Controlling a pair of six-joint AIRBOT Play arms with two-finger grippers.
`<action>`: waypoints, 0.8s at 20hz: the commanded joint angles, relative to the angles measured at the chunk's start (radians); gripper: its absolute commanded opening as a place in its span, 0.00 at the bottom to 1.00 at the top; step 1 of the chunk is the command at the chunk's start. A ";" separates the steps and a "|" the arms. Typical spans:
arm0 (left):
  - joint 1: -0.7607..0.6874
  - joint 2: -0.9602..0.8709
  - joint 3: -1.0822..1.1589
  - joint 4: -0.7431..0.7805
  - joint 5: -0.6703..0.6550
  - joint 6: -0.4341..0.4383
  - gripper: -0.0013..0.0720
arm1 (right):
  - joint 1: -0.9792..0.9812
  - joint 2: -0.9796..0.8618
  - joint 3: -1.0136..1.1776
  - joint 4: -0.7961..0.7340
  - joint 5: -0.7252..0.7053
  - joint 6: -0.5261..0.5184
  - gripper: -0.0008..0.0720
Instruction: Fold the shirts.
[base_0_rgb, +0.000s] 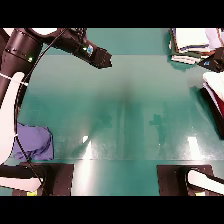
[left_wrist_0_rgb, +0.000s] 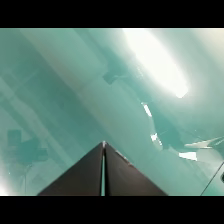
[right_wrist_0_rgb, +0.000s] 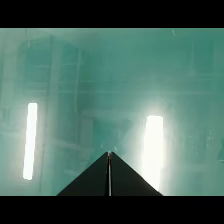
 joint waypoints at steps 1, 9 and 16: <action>-0.001 0.001 0.000 0.000 0.000 0.000 0.06 | 0.002 0.000 0.000 0.001 -0.008 -0.001 0.04; -0.001 0.001 0.000 0.000 0.000 0.000 0.06 | 0.002 0.000 0.000 0.001 0.006 -0.001 0.04; 0.001 0.001 0.001 -0.016 0.102 0.000 0.06 | 0.002 0.000 0.000 0.001 0.065 0.000 0.04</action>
